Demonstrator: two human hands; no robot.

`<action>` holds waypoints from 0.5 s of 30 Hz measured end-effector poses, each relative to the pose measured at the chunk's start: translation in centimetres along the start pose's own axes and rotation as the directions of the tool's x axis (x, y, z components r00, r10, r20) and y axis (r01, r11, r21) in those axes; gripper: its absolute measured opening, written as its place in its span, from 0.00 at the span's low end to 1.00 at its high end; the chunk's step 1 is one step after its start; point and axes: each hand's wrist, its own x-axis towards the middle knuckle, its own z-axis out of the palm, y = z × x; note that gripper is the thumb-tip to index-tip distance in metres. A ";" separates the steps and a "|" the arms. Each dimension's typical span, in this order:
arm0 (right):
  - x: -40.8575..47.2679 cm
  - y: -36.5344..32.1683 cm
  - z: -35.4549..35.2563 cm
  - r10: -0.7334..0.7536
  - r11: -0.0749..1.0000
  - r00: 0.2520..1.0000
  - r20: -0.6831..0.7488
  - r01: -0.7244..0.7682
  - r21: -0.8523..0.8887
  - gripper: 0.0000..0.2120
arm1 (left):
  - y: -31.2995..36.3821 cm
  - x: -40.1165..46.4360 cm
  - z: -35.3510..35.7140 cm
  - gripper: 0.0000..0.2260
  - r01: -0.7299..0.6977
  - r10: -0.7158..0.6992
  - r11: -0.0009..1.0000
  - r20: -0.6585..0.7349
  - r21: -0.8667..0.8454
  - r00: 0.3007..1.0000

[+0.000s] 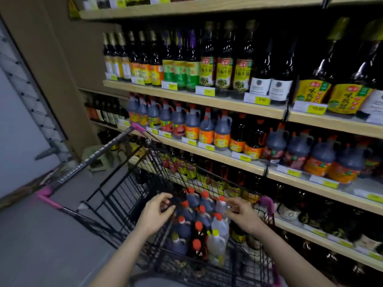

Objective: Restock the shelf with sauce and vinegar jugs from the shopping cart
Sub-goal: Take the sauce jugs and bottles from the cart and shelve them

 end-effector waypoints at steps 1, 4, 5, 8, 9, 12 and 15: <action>0.7 -0.2 0.6 0.010 1.000 1.000 0.008 -0.010 -0.002 0.20 | -0.6 0.4 -0.1 0.10 0.004 -0.004 1.000 0.004 -0.012 1.000; 4.0 -0.4 2.4 0.028 0.999 0.999 0.024 -0.028 -0.021 0.18 | -3.1 2.7 0.2 0.11 0.021 -0.020 0.998 0.026 -0.062 0.999; 5.2 -0.4 2.9 0.038 0.999 0.999 0.022 -0.038 -0.016 0.17 | -3.9 3.7 0.4 0.11 0.018 -0.016 0.998 0.036 -0.065 0.999; 8.8 -0.1 3.9 0.071 0.997 0.997 0.011 -0.071 -0.003 0.18 | -5.7 7.0 1.1 0.11 0.033 -0.027 0.996 0.069 -0.080 0.997; 10.1 0.0 4.1 0.072 0.997 0.997 0.004 -0.072 0.002 0.19 | -6.3 8.3 1.3 0.11 0.042 -0.035 0.995 0.078 -0.086 0.996; 14.0 0.4 4.8 0.104 0.995 0.995 0.008 -0.104 0.008 0.20 | -8.0 12.0 2.0 0.10 0.061 -0.052 0.995 0.102 -0.080 0.993; 18.4 0.9 6.2 0.131 0.991 0.991 0.014 -0.130 -0.030 0.21 | -10.2 15.4 3.2 0.10 0.092 -0.081 0.991 0.114 -0.099 0.990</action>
